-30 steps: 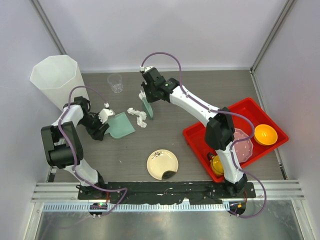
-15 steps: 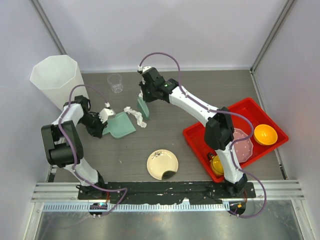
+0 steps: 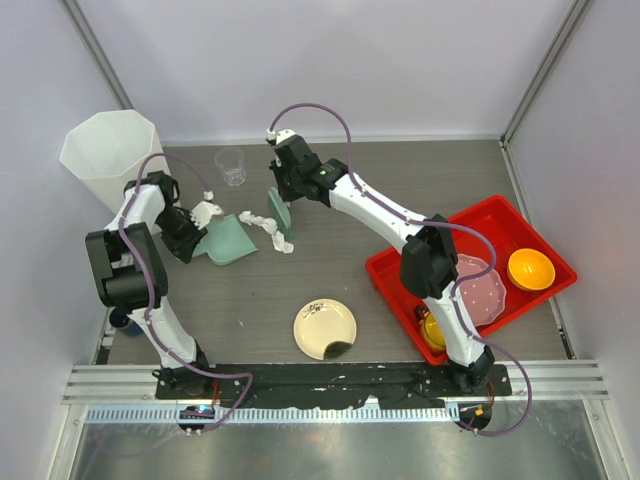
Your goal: Sweep away the paper scraps from the table
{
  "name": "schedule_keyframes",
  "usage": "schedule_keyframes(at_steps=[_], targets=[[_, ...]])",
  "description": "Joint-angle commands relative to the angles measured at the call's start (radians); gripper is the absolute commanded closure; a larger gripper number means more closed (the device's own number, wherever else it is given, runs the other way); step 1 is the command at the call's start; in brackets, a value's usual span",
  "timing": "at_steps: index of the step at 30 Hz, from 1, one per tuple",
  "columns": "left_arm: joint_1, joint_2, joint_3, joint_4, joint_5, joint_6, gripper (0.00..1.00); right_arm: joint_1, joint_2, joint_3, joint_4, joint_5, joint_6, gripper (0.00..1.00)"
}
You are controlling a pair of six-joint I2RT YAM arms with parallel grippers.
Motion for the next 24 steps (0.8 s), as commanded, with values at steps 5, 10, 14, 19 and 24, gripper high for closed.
schedule_keyframes(at_steps=[5,10,14,19,24], targets=[[-0.008,0.083,0.123,-0.106,-0.076,-0.045,1.0,0.007,0.021,0.032,0.044,0.065,-0.038,0.99],[-0.031,0.127,0.154,-0.1,-0.068,-0.068,1.0,0.034,0.066,0.051,0.086,0.036,-0.091,0.99],[-0.052,0.158,0.174,-0.091,-0.078,-0.08,1.0,0.056,0.11,0.116,0.11,-0.026,-0.103,0.99],[-0.074,0.169,0.177,-0.075,-0.059,-0.097,1.0,0.134,0.138,0.208,0.088,-0.026,-0.203,0.99],[-0.074,0.156,0.163,-0.014,-0.016,-0.138,1.0,0.148,0.064,0.165,0.138,-0.133,-0.175,0.99]])
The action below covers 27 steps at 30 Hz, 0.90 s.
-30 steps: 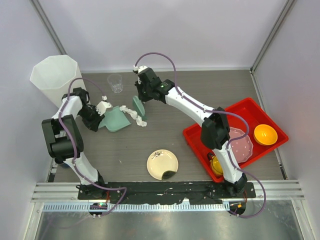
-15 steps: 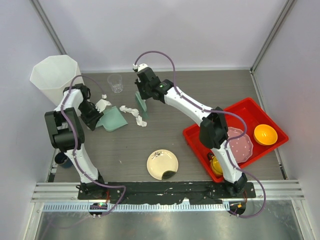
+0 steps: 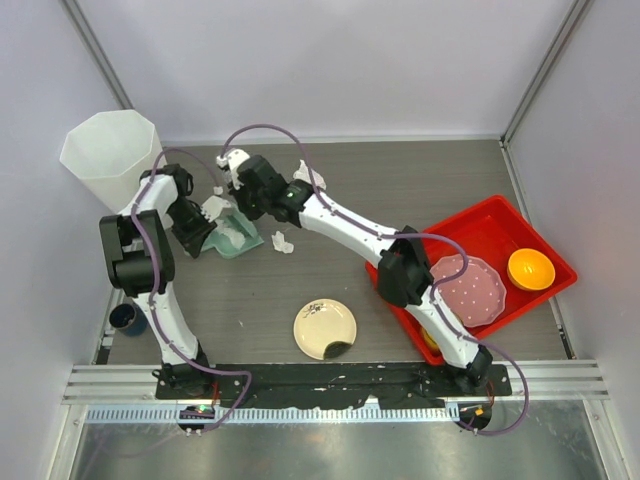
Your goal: Sweep away the paper scraps from the table
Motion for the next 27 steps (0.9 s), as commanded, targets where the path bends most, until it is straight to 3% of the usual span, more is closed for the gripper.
schedule_keyframes(at_steps=[1,5,14,21,27], targets=[[-0.004,-0.01,-0.003,0.055,0.047,-0.055,1.0,0.013,-0.103,-0.019,0.062,-0.074,-0.001,0.99],[-0.003,-0.028,-0.037,0.12,0.072,-0.075,1.0,0.01,-0.18,-0.068,0.077,-0.007,0.017,0.99],[-0.003,-0.091,-0.098,0.078,0.193,-0.009,1.0,0.01,-0.353,-0.143,0.085,0.26,0.02,0.99],[-0.004,-0.157,-0.213,0.055,0.103,0.075,1.0,0.0,-0.553,-0.384,0.018,0.464,0.071,0.99],[-0.011,-0.199,-0.258,0.018,0.046,0.098,1.0,-0.043,-0.588,-0.582,-0.079,0.443,0.204,0.99]])
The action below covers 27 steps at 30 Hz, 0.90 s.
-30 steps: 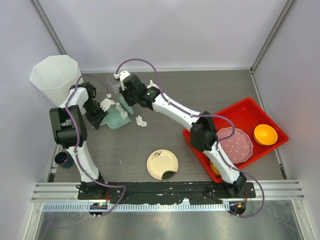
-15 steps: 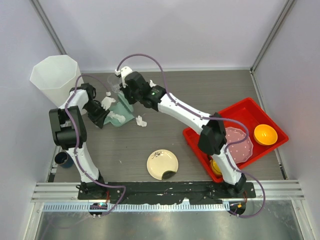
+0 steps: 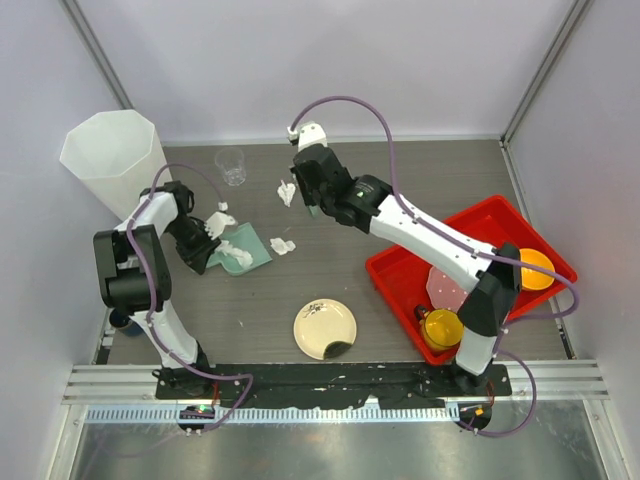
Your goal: Sweep away the paper scraps from the table
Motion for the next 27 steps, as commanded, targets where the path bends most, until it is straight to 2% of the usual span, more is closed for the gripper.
schedule_keyframes(at_steps=[1,6,10,14,18,20,22,27], targets=[[-0.011,-0.054,-0.021,-0.07,-0.061,0.047,1.0,-0.035,0.015,-0.108,-0.092,0.019,0.12,0.99],[-0.042,-0.066,-0.029,-0.107,-0.069,0.061,1.0,-0.059,0.1,-0.105,-0.11,-0.108,0.18,0.99],[-0.074,-0.042,-0.031,-0.084,-0.075,0.022,1.0,-0.064,0.198,0.0,-0.145,-0.235,0.2,0.99],[-0.09,-0.029,-0.025,-0.07,-0.048,0.002,1.0,-0.064,0.287,0.1,-0.167,-0.45,0.223,0.99],[-0.099,-0.014,-0.015,-0.038,-0.032,-0.022,1.0,-0.06,0.302,0.125,-0.091,-0.629,0.29,0.99],[-0.102,-0.003,-0.008,-0.038,-0.011,-0.038,1.0,-0.055,0.289,0.131,-0.048,-0.636,0.312,0.99],[-0.103,0.001,-0.002,-0.036,0.035,-0.039,1.0,-0.052,0.26,0.145,-0.049,-0.578,0.306,0.99],[-0.097,-0.029,-0.023,0.001,0.121,-0.067,1.0,-0.052,0.19,0.143,-0.15,-0.34,0.223,0.99]])
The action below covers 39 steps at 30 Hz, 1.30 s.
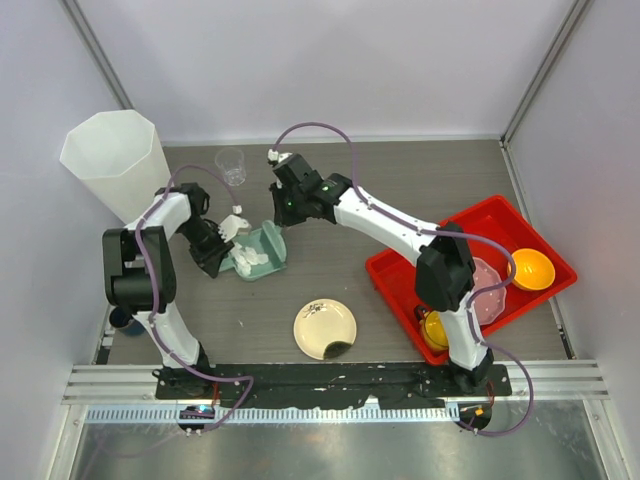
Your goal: Sweep away the paper scraps from the table
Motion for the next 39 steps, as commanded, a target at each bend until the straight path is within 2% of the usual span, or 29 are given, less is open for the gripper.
schedule_keyframes(at_steps=[1,4,6,10,15,19,24,29,33,39], targets=[[0.012,-0.036,0.001,0.039,0.135,-0.048,1.0,0.005,-0.131,0.047,-0.072,0.238,-0.052,0.99],[0.034,-0.057,-0.002,0.07,0.186,-0.101,1.0,0.017,-0.196,0.029,-0.106,0.434,-0.123,0.99],[0.037,-0.074,-0.014,0.091,0.207,-0.124,1.0,0.022,-0.277,-0.008,-0.077,0.473,-0.175,0.99],[0.037,-0.128,-0.034,0.13,0.261,-0.185,1.0,0.022,-0.406,-0.076,0.009,0.472,-0.243,0.99],[0.037,-0.215,-0.013,0.147,0.256,-0.272,1.0,0.011,-0.564,-0.166,0.062,0.539,-0.269,0.99],[0.037,-0.303,0.036,0.134,0.229,-0.326,1.0,-0.01,-0.631,-0.254,0.085,0.535,-0.261,0.99],[0.061,-0.314,0.203,0.061,0.149,-0.452,1.0,-0.023,-0.664,-0.324,0.089,0.518,-0.243,0.99],[0.138,-0.287,0.378,-0.01,0.115,-0.541,1.0,-0.029,-0.673,-0.358,0.089,0.489,-0.237,0.99],[0.169,-0.323,0.418,0.012,0.034,-0.567,1.0,-0.027,-0.671,-0.383,0.098,0.472,-0.235,0.99],[0.222,-0.36,0.478,0.006,0.046,-0.585,1.0,-0.029,-0.653,-0.407,0.099,0.435,-0.226,0.99]])
